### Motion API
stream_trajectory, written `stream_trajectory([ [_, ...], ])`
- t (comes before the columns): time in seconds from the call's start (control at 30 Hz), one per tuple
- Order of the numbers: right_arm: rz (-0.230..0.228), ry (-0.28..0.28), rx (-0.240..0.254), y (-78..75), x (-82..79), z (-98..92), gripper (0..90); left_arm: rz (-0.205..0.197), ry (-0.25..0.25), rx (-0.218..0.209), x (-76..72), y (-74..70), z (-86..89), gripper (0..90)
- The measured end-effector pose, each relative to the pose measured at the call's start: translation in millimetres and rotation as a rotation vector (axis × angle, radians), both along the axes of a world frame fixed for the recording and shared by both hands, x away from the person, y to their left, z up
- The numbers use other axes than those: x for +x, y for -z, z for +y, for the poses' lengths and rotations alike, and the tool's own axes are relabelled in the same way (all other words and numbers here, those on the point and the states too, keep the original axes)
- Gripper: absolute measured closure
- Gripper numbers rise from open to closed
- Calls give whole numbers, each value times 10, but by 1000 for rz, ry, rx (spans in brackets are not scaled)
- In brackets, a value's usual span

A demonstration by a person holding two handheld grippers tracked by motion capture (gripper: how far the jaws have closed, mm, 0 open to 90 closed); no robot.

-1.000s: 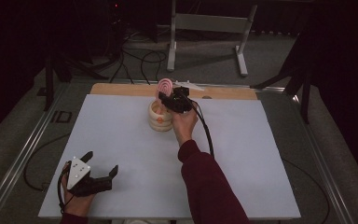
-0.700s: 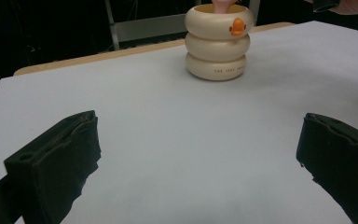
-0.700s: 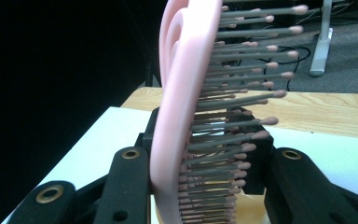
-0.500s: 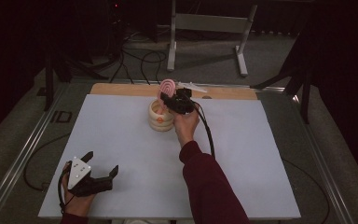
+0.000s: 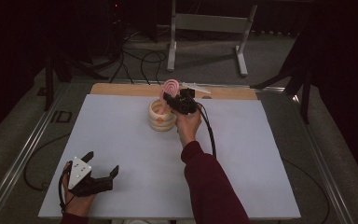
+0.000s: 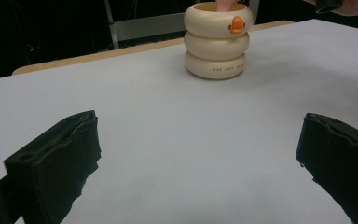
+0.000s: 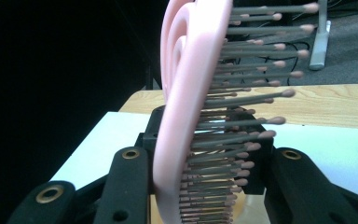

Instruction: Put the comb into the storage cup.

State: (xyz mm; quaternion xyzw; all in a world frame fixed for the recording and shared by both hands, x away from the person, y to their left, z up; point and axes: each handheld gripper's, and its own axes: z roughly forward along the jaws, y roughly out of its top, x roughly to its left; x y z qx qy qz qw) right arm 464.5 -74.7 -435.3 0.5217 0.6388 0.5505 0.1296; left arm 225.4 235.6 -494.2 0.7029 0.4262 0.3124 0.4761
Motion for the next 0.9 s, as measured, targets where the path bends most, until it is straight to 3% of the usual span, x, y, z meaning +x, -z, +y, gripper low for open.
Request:
stream_trajectory([
  [0.33,21,8,34,26,24,-50,631,2,0,0,-1,3,1,3],
  [0.9,33,14,32,55,39,-123,626,2,-1,1,-2,4,3,3],
])
